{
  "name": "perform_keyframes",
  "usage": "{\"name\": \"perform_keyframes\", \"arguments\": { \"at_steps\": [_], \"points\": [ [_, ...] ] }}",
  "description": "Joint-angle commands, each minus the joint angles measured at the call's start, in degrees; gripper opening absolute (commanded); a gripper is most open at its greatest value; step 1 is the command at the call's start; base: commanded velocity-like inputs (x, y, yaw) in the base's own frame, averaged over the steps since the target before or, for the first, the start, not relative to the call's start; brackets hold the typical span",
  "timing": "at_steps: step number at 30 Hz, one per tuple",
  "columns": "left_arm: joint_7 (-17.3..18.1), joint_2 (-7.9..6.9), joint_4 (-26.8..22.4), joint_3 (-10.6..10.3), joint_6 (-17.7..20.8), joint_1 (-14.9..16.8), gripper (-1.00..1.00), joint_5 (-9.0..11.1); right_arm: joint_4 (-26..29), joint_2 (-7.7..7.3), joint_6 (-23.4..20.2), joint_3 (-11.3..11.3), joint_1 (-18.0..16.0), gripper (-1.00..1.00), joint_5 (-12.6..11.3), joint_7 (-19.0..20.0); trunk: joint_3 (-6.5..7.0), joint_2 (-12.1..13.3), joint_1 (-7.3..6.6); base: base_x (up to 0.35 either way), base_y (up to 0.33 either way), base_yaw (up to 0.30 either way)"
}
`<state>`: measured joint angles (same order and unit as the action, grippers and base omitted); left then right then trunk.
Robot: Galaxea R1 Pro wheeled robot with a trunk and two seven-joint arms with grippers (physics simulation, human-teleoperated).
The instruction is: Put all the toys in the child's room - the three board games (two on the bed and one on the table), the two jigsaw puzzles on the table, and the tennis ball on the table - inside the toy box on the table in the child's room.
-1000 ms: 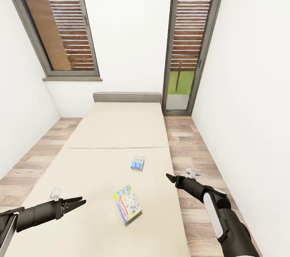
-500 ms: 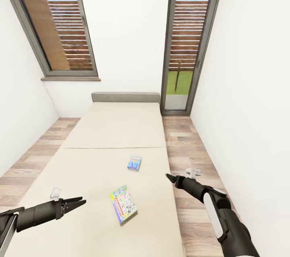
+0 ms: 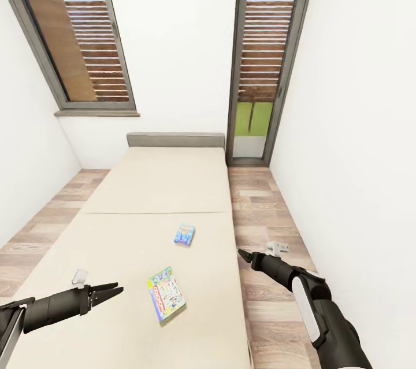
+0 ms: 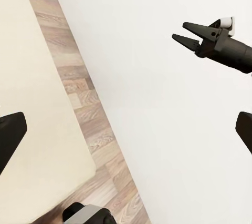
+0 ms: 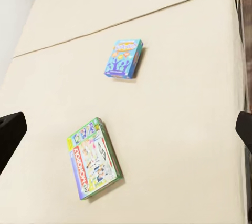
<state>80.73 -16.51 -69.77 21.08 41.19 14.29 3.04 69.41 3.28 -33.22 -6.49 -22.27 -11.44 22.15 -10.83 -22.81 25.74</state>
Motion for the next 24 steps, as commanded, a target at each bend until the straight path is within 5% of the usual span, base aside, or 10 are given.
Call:
{"name": "perform_keyframes", "arguments": {
  "at_steps": [1, 10, 14, 20, 23, 24],
  "points": [
    [0.1, -0.01, 0.0, 0.0, 0.6, 0.0, 1.00, 0.1, 0.0, 0.06, -0.4, -0.2, -0.1, 1.00, -0.3, 0.2, -0.11, -0.1, 0.05, 0.110, -0.069, 0.000],
    [-1.0, -0.01, -0.6, 0.1, 1.2, 0.1, 1.00, -0.3, 0.0, 0.06, -0.4, -0.3, -0.1, 1.00, -0.3, 0.2, -0.11, -0.1, 0.05, 0.035, -0.019, 0.000],
    [-5.9, 0.17, -1.4, -0.7, 2.4, 0.7, 1.00, -0.7, 0.0, 0.01, -0.4, -0.3, -0.1, 1.00, -0.2, 0.2, -0.11, -0.1, 0.05, 0.004, -0.002, 0.000],
    [-22.3, 2.58, -1.7, -3.8, 6.4, 5.8, 1.00, -0.9, 0.0, -0.15, -0.4, -0.3, -0.1, 1.00, -0.2, 0.2, -0.11, -0.1, 0.05, 0.001, 0.000, 0.000],
    [-31.0, 4.74, -1.2, -6.0, 7.3, 8.0, 1.00, -0.9, 0.0, -0.18, -0.4, -0.3, -0.1, 1.00, -0.2, 0.2, -0.11, -0.1, 0.05, 0.000, 0.000, 0.000],
    [-36.9, 6.32, -0.7, -7.5, 7.6, 9.4, 1.00, -0.9, 0.0, -0.19, -0.4, -0.3, -0.1, 1.00, -0.2, 0.2, -0.11, -0.1, 0.05, 0.000, 0.000, 0.000]
  ]
}}
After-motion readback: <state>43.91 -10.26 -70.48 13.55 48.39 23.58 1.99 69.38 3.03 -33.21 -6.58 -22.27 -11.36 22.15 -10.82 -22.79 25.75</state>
